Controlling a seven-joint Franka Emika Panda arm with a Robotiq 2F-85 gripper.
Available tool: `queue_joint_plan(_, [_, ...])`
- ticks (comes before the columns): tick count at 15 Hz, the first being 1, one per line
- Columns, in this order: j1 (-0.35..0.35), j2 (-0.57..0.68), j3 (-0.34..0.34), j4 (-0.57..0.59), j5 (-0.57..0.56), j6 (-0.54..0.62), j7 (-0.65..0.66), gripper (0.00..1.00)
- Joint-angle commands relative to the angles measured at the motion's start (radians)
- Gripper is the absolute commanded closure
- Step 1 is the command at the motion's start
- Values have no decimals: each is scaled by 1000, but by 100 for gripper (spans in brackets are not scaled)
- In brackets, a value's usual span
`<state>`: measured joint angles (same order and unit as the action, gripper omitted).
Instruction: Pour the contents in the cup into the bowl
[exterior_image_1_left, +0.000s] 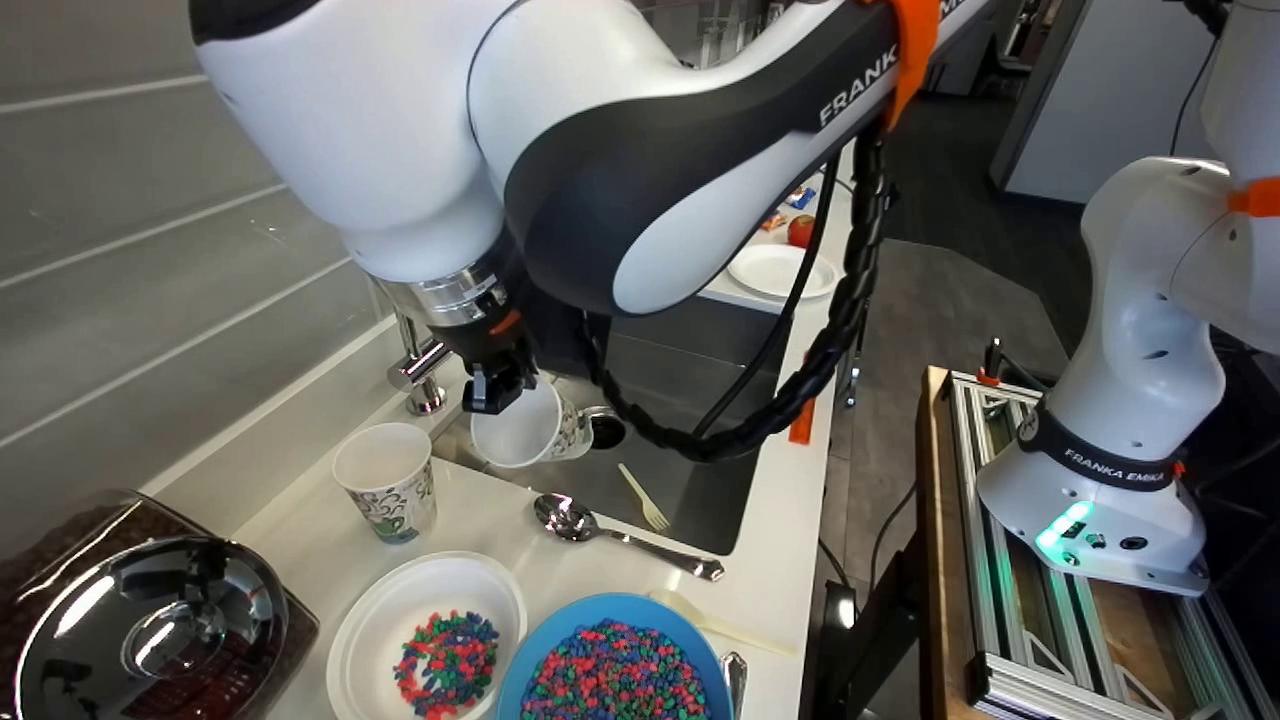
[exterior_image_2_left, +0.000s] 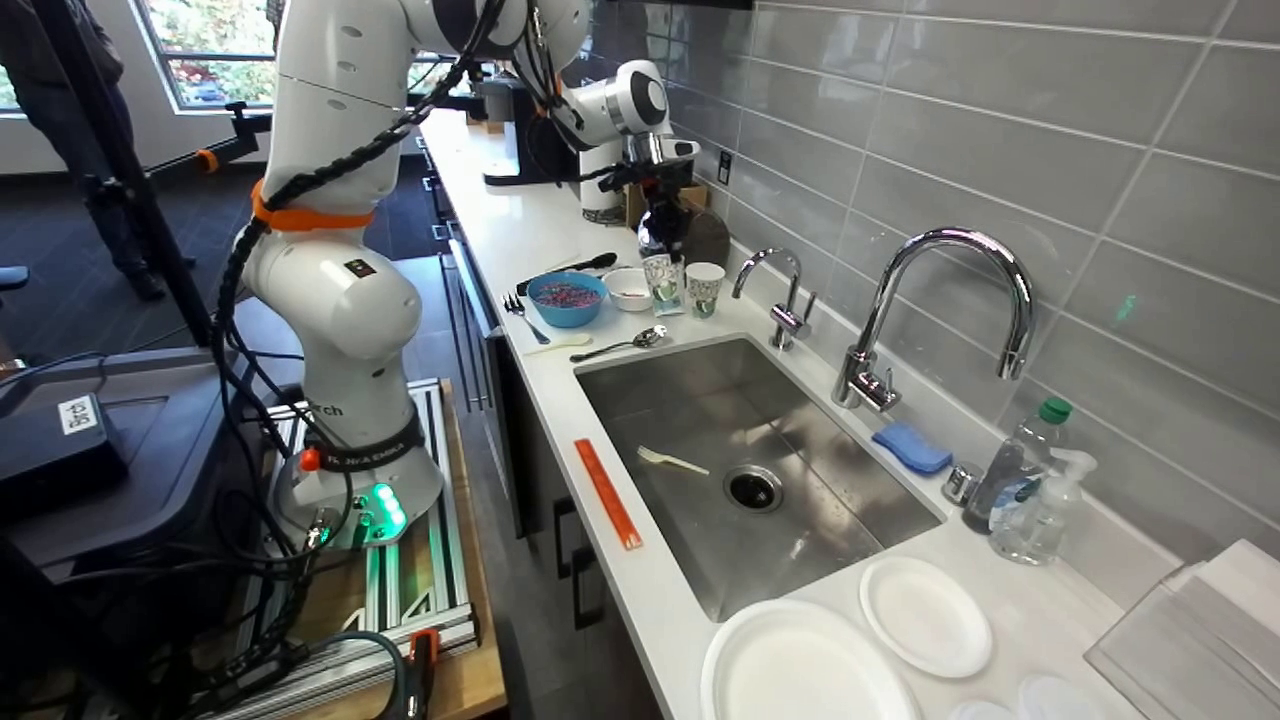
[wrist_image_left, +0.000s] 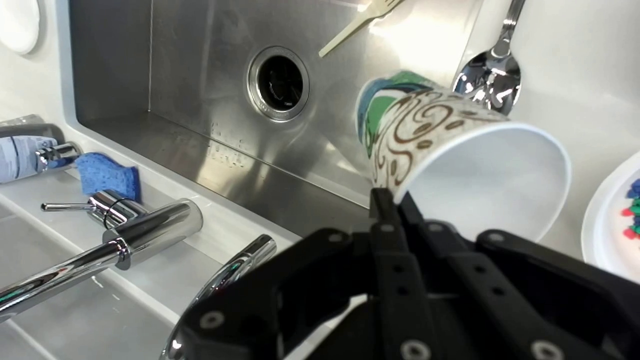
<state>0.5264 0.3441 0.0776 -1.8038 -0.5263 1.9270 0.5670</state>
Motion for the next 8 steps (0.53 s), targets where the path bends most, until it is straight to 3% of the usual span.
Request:
queue_joint_plan(1, [-32, 3, 37, 5, -11, -9, 7, 96])
queue_joint_plan(8, [-35, 0, 37, 3, -7, 0, 9, 99])
